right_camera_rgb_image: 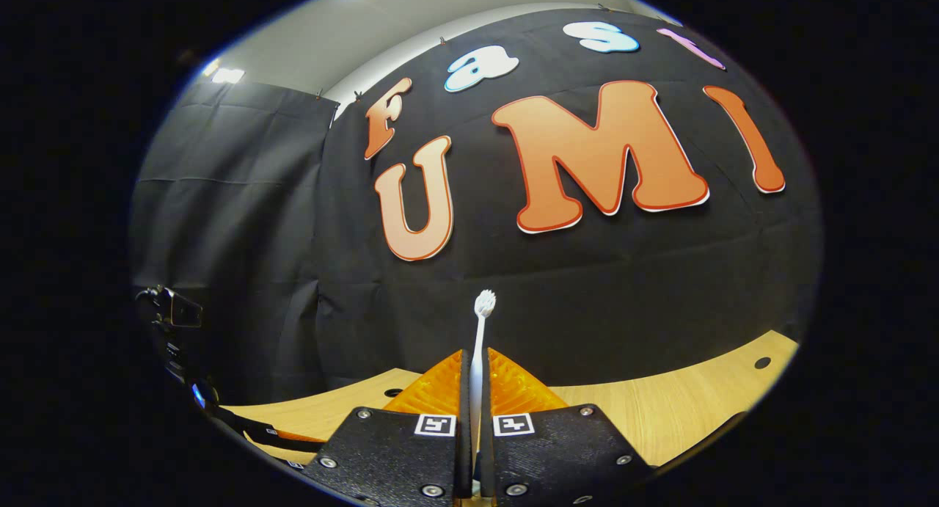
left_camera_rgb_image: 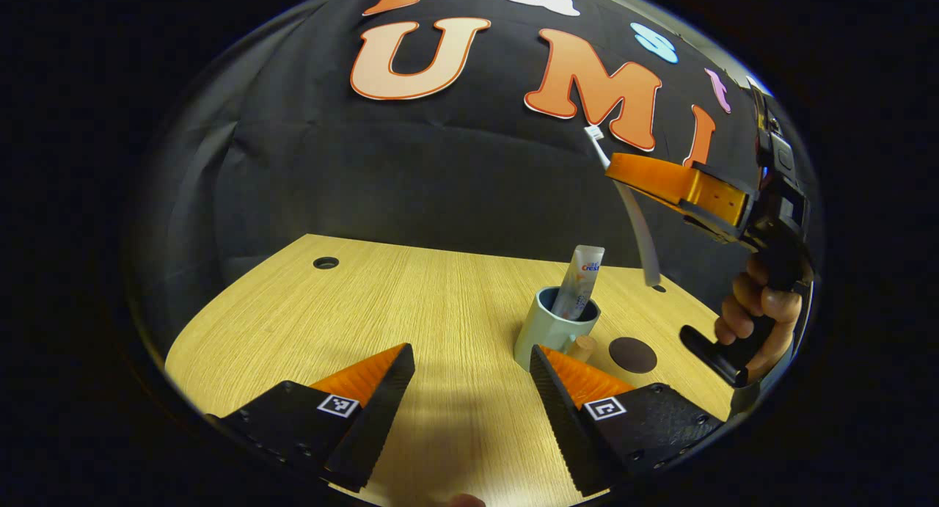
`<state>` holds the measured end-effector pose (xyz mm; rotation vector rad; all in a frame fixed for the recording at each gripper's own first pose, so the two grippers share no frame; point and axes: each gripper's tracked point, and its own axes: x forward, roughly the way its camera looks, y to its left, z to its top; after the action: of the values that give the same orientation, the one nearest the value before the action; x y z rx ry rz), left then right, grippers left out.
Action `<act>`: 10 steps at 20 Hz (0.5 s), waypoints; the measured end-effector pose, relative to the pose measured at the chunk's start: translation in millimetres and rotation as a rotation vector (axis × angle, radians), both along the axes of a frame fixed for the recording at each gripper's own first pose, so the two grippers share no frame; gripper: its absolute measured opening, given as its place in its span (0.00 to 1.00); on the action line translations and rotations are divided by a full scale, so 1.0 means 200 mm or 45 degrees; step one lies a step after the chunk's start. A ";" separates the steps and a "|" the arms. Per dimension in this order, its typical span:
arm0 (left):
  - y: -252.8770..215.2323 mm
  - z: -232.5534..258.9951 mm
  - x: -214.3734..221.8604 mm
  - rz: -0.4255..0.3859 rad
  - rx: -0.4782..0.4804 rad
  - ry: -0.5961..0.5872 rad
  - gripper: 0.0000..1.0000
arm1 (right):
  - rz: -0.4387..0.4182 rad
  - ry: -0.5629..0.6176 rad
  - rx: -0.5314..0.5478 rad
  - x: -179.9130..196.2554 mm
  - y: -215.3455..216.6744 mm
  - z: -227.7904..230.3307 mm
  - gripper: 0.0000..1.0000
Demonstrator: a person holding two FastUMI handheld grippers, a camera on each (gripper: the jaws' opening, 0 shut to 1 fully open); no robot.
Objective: Put the toothbrush and toothpaste on the desktop into the cup, then pick up the cup and place it on the coaster on the desktop.
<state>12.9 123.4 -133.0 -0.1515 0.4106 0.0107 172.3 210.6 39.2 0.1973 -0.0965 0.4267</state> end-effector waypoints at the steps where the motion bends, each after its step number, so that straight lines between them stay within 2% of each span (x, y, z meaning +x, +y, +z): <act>1: 0.00 -0.01 0.00 -0.004 -0.006 -0.001 0.95 | 0.009 -0.013 0.005 0.01 0.03 0.00 0.05; 10: 0.09 -0.10 0.01 0.029 -0.014 0.023 0.95 | 0.015 -0.026 0.047 0.15 0.11 -0.14 0.04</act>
<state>15.4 141.5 -152.7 -0.1673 0.4270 0.0320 203.3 231.6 11.6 0.2297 -0.1234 0.4387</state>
